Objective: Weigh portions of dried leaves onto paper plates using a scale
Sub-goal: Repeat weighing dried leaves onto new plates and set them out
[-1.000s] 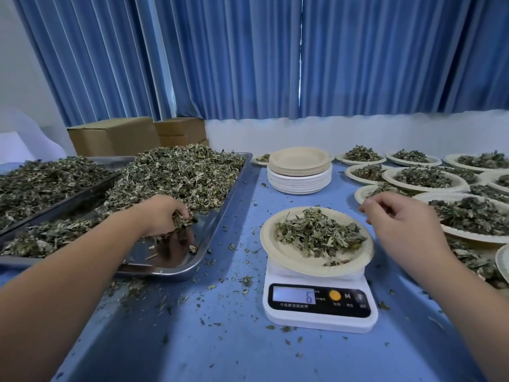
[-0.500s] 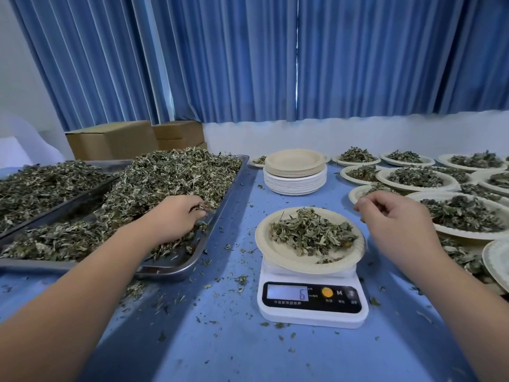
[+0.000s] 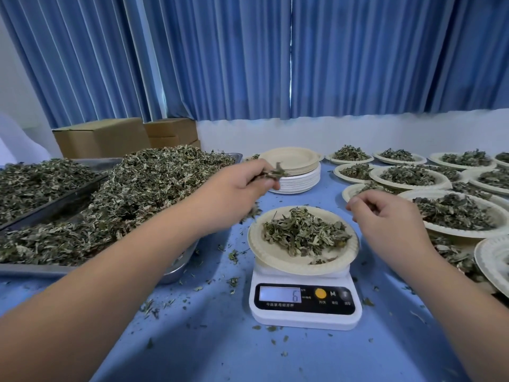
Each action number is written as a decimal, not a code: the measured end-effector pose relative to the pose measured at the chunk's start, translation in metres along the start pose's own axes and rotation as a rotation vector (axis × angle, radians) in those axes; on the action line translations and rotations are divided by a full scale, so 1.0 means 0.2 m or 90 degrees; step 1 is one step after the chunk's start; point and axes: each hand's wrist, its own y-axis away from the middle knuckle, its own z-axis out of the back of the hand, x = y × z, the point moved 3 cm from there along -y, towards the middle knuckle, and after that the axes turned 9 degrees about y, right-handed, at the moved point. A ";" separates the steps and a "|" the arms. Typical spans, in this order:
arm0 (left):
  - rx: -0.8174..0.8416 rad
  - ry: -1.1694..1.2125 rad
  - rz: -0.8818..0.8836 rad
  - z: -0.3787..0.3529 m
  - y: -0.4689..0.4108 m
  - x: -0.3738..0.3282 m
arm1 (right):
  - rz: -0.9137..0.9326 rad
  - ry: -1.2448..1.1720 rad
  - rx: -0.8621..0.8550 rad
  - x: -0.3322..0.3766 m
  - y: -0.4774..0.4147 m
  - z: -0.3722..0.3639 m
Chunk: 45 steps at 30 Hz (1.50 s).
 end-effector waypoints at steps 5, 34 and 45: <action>0.167 -0.095 -0.055 -0.18 0.02 -0.08 | 0.000 0.000 -0.008 -0.01 0.00 0.00; 0.232 -0.499 0.086 -0.05 0.17 0.37 | -0.004 -0.013 -0.019 -0.02 0.00 0.02; 0.178 -0.473 0.143 -0.07 0.16 0.40 | -0.003 0.002 -0.016 -0.01 0.02 0.03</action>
